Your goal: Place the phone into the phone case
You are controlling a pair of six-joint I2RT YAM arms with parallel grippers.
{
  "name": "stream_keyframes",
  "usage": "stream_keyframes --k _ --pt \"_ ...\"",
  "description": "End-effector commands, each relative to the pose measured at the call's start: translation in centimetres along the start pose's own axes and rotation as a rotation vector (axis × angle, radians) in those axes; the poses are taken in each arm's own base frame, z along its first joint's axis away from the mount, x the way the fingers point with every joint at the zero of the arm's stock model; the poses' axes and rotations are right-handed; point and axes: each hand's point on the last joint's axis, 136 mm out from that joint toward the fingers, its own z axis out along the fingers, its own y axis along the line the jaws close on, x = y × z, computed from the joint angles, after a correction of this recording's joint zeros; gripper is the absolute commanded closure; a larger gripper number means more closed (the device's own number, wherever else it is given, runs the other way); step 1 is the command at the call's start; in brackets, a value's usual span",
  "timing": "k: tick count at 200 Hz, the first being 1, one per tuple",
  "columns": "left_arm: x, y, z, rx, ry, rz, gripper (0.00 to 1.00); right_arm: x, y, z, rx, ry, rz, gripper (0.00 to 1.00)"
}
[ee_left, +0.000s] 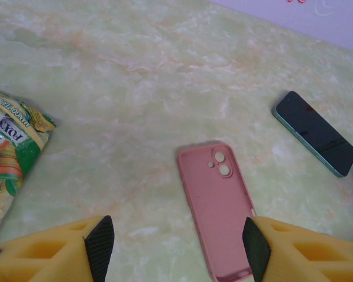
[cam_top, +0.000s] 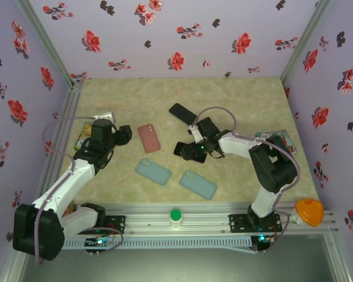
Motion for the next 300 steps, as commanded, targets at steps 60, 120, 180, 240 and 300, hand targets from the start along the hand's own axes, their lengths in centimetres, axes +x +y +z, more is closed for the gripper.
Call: stream_keyframes --k 60,120,180,240,300 --pt "0.2 0.1 -0.5 0.001 -0.004 -0.003 0.35 1.9 2.2 -1.7 -0.037 0.024 0.042 0.01" --pt "0.2 0.0 -0.7 0.005 -0.005 -0.009 0.35 0.9 1.4 -0.9 0.082 0.056 -0.103 0.01" --pt "0.1 0.1 -1.0 0.002 -0.013 -0.014 0.35 -0.1 1.6 -0.2 0.121 0.061 -0.200 0.01" --pt "0.1 0.1 -0.7 -0.002 -0.002 -0.006 0.34 0.7 2.4 0.5 0.100 0.092 -0.230 0.01" --pt "0.2 0.1 -0.8 -0.002 -0.002 -0.006 0.34 1.2 1.8 1.3 0.137 0.130 -0.262 0.01"
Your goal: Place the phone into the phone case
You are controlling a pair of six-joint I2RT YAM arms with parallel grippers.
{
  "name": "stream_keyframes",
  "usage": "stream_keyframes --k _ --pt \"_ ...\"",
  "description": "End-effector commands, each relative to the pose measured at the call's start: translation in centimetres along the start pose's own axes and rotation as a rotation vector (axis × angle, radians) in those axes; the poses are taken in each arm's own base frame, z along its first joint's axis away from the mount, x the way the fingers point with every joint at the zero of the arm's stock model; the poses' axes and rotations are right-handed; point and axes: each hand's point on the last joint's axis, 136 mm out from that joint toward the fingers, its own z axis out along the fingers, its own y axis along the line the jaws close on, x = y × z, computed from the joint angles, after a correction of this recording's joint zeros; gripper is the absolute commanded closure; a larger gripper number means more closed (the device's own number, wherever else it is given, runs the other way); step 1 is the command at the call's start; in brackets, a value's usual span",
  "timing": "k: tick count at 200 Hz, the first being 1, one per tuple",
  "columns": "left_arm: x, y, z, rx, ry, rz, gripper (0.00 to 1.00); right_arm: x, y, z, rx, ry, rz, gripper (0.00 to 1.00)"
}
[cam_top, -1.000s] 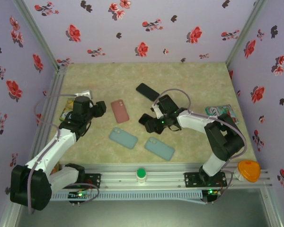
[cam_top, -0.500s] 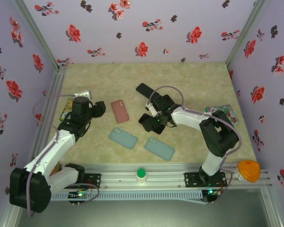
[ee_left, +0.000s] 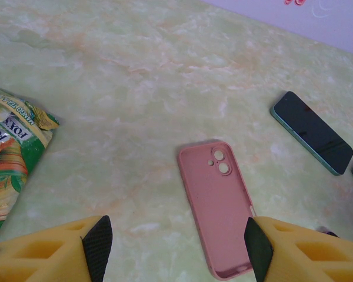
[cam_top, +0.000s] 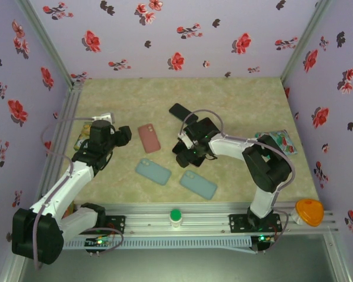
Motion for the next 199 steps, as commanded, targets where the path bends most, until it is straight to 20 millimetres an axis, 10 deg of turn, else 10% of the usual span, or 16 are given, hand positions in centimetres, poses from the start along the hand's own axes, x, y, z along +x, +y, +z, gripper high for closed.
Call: stream_keyframes --k 1,199 --pt "0.2 0.0 -0.1 -0.004 0.005 -0.005 0.34 0.1 -0.4 0.4 0.042 0.029 -0.039 0.01" --pt "1.9 -1.2 1.1 0.038 0.073 0.044 0.36 -0.7 0.4 -0.1 0.002 0.007 0.005 0.32"
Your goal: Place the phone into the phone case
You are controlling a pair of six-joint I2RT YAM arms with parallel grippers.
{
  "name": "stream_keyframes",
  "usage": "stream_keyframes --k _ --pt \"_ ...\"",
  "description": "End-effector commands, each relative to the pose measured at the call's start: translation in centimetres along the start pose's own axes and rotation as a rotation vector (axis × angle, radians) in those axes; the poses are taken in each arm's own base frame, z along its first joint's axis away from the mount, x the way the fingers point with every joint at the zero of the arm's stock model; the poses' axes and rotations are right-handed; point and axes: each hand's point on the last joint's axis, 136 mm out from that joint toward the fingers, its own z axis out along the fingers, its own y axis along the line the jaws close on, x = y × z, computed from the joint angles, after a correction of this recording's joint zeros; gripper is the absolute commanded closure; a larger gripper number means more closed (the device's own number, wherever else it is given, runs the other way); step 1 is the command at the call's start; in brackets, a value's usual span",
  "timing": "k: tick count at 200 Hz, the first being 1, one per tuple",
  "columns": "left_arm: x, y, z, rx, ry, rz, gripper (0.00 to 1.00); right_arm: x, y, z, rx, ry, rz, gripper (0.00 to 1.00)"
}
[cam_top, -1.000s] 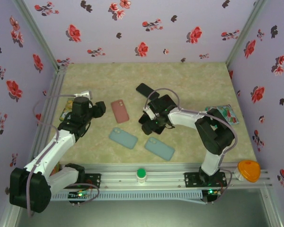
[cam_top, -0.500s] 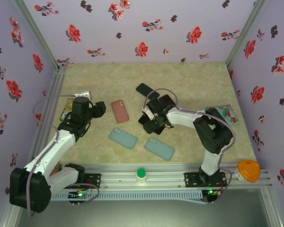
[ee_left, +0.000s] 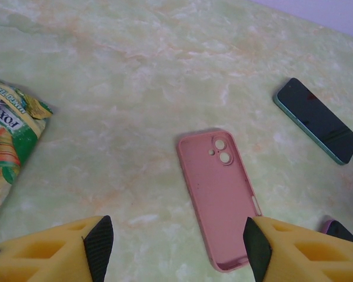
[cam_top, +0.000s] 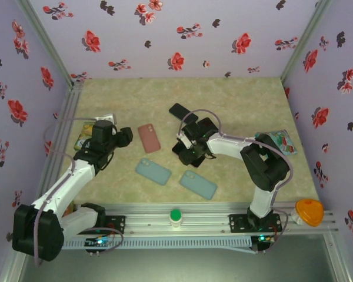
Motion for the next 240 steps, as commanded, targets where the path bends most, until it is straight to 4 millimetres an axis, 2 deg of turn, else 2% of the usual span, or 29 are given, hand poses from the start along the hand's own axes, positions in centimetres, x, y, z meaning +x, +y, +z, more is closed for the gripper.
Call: stream_keyframes --k 1,78,125,176,240 --pt "0.8 -0.9 0.5 0.034 0.029 0.034 0.36 -0.6 0.7 -0.3 -0.031 -0.009 0.027 0.32" --pt "3.0 -3.4 2.7 0.128 0.129 0.076 0.38 -1.8 0.9 -2.3 -0.038 -0.055 0.021 0.32" --pt "4.0 -5.1 4.0 0.190 0.186 0.087 0.43 -2.2 0.9 -3.0 -0.039 -0.067 0.016 0.32" --pt "5.1 -8.3 5.4 0.327 0.258 0.102 0.47 -2.6 0.8 -3.8 -0.035 -0.073 0.007 0.33" --pt "6.9 -12.9 7.8 0.512 0.445 0.054 0.45 -2.7 0.8 -5.9 -0.026 -0.100 0.003 0.34"
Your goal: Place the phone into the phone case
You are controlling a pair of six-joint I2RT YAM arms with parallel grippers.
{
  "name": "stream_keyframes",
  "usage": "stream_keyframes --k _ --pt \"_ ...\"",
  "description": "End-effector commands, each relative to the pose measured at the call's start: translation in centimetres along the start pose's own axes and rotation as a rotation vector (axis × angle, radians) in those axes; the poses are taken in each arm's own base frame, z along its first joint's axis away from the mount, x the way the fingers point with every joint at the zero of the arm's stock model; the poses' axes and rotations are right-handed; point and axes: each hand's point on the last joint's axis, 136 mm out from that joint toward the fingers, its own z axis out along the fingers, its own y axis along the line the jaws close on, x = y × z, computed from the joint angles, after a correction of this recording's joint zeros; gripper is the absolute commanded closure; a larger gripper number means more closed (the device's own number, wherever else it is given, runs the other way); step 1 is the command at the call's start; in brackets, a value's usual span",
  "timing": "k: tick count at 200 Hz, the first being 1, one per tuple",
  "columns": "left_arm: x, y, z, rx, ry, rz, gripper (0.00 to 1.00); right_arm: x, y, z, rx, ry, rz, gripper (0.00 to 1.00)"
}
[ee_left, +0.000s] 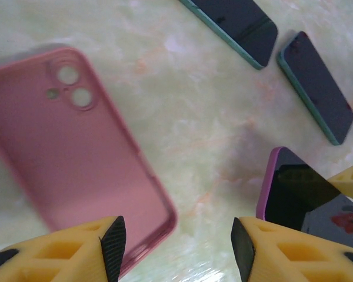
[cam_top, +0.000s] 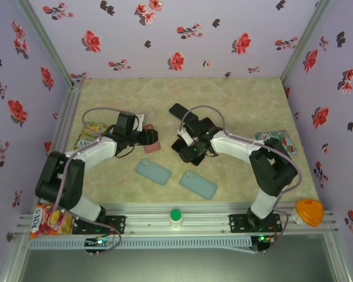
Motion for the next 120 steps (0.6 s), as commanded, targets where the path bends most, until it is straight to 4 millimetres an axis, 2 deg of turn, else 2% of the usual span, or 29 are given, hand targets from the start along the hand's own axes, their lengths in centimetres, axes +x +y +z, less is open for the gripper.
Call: stream_keyframes --k 1,32,62,120 --pt "-0.3 -2.7 1.2 0.133 0.066 0.001 0.45 -1.8 0.4 -2.4 -0.005 -0.068 -0.003 0.34" --pt "0.2 -4.2 2.9 0.223 0.154 -0.012 0.45 -1.7 0.5 -3.1 -0.006 -0.074 -0.004 0.34" --pt "0.3 -4.8 4.1 0.271 0.201 -0.020 0.47 -1.2 0.6 -3.4 0.008 -0.066 -0.009 0.35" --pt "1.3 -7.0 5.1 0.445 0.315 -0.053 0.46 -0.8 1.0 -4.3 0.002 -0.075 -0.007 0.35"
